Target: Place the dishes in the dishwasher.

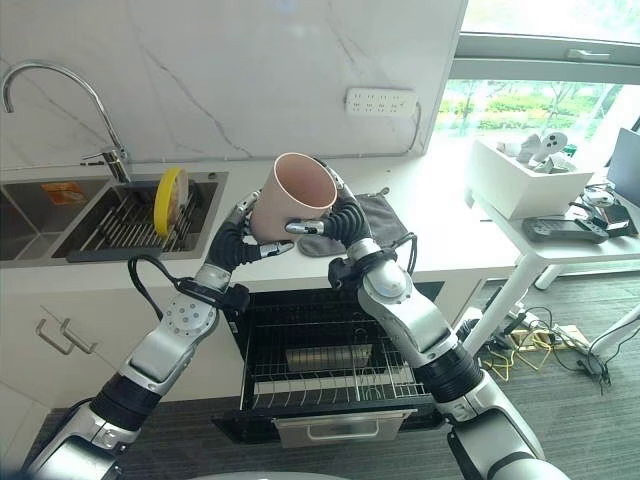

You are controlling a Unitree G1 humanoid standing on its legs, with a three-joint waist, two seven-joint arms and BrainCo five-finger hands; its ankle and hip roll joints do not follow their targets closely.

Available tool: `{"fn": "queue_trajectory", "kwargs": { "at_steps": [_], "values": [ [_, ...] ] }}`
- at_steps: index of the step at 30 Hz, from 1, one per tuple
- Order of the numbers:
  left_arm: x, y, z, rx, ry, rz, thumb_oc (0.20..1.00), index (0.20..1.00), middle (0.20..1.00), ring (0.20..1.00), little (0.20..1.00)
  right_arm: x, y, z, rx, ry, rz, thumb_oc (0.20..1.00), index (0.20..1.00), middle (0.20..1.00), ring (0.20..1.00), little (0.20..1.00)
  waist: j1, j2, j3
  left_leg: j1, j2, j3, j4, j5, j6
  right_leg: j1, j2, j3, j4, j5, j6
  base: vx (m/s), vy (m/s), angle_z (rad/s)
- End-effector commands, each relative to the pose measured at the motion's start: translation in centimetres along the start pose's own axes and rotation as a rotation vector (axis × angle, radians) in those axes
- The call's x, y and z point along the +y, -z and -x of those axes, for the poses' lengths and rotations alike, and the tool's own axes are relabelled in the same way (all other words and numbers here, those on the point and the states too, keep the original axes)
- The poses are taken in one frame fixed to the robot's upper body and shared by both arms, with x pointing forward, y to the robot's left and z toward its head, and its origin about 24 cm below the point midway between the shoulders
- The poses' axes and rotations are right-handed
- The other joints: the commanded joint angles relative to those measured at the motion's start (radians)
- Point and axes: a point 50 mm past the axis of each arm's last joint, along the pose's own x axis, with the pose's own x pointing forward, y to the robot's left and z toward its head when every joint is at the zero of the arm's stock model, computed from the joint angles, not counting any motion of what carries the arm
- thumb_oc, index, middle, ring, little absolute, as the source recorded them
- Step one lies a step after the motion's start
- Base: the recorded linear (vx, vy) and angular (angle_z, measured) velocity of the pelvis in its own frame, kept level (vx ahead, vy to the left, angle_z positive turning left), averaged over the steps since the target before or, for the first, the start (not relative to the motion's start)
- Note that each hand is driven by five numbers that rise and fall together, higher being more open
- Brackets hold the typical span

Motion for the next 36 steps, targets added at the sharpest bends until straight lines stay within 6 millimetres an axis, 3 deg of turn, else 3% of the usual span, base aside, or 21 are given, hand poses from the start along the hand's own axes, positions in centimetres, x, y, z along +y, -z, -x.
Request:
{"fn": "queue_trajectory", "kwargs": {
  "at_steps": [1, 9, 10, 11, 22, 34, 35, 36],
  "values": [
    [-0.9, -2.5, -2.5, -0.139, 0.059, -0.087, 0.2, 0.2, 0.2, 0.2, 0.2, 1.3, -5.0, -2.2, -0.195, -0.014, 0.025, 1.0, 1.0, 1.0, 1.0, 1.0, 0.019, -0.021, -0.006, 0.008, -0.006, -0.064, -0.001, -0.044, 0.011, 0.015, -0.035, 0.031, 0.007, -0.017, 0.014, 0.0, 0.0, 0.0],
    [-2.1, -2.2, -2.4, -0.146, 0.12, -0.097, 0.2, 0.2, 0.2, 0.2, 0.2, 2.9, -5.4, -2.5, -0.201, -0.109, -0.039, 1.0, 1.0, 1.0, 1.0, 1.0, 0.027, -0.024, -0.002, 0.009, -0.008, -0.07, -0.001, -0.045, 0.011, 0.018, -0.035, 0.028, 0.007, -0.019, 0.012, 0.0, 0.0, 0.0],
    [-2.2, -2.3, -2.5, -0.148, 0.129, -0.097, 0.2, 0.2, 0.2, 0.2, 0.2, 3.2, -5.4, -2.5, -0.198, -0.121, -0.057, 0.479, 0.479, 0.479, 0.479, 0.479, 0.028, -0.024, -0.003, 0.008, -0.008, -0.071, -0.001, -0.045, 0.011, 0.018, -0.035, 0.027, 0.007, -0.02, 0.011, 0.0, 0.0, 0.0],
    [-2.4, -2.3, -2.5, -0.15, 0.136, -0.099, 0.2, 0.2, 0.2, 0.2, 0.2, 3.4, -5.5, -2.5, -0.201, -0.134, -0.073, 0.2, 0.2, 0.2, 0.2, 0.2, 0.029, -0.025, -0.003, 0.009, -0.008, -0.072, -0.001, -0.045, 0.011, 0.019, -0.035, 0.026, 0.007, -0.02, 0.012, 0.0, 0.0, 0.0],
    [-3.5, -2.4, -2.5, -0.156, 0.194, -0.118, 0.2, 0.2, 0.2, 0.2, 0.2, 4.1, -5.8, -2.6, -0.234, -0.168, -0.053, 0.2, 0.2, 0.2, 0.2, 0.2, 0.03, -0.025, -0.004, 0.01, -0.008, -0.075, -0.001, -0.047, 0.013, 0.021, -0.034, 0.023, 0.007, -0.021, 0.011, 0.0, 0.0, 0.0],
    [-3.9, -1.4, -2.1, -0.101, 0.228, -0.098, 0.2, 0.2, 0.2, 0.2, 0.2, 3.0, -5.8, -2.6, -0.241, -0.109, -0.065, 0.2, 0.2, 0.2, 0.2, 0.2, 0.024, -0.024, 0.0, 0.012, -0.009, -0.073, -0.001, -0.049, 0.015, 0.022, -0.035, 0.022, 0.007, -0.02, 0.011, 0.0, 0.0, 0.0],
    [-3.8, -1.3, -2.1, -0.098, 0.223, -0.094, 0.548, 0.548, 0.548, 0.548, 0.548, 3.0, -5.8, -2.6, -0.241, -0.103, -0.072, 0.2, 0.2, 0.2, 0.2, 0.2, 0.025, -0.024, 0.001, 0.013, -0.009, -0.072, -0.001, -0.048, 0.015, 0.022, -0.035, 0.022, 0.007, -0.02, 0.011, 0.0, 0.0, 0.0],
    [-3.8, -1.2, -2.1, -0.094, 0.219, -0.089, 1.0, 1.0, 1.0, 1.0, 1.0, 2.9, -5.7, -2.5, -0.244, -0.096, -0.083, 0.2, 0.2, 0.2, 0.2, 0.2, 0.024, -0.023, 0.003, 0.014, -0.008, -0.072, -0.001, -0.047, 0.015, 0.022, -0.035, 0.022, 0.007, -0.019, 0.01, 0.0, 0.0, 0.0]
  ]
}}
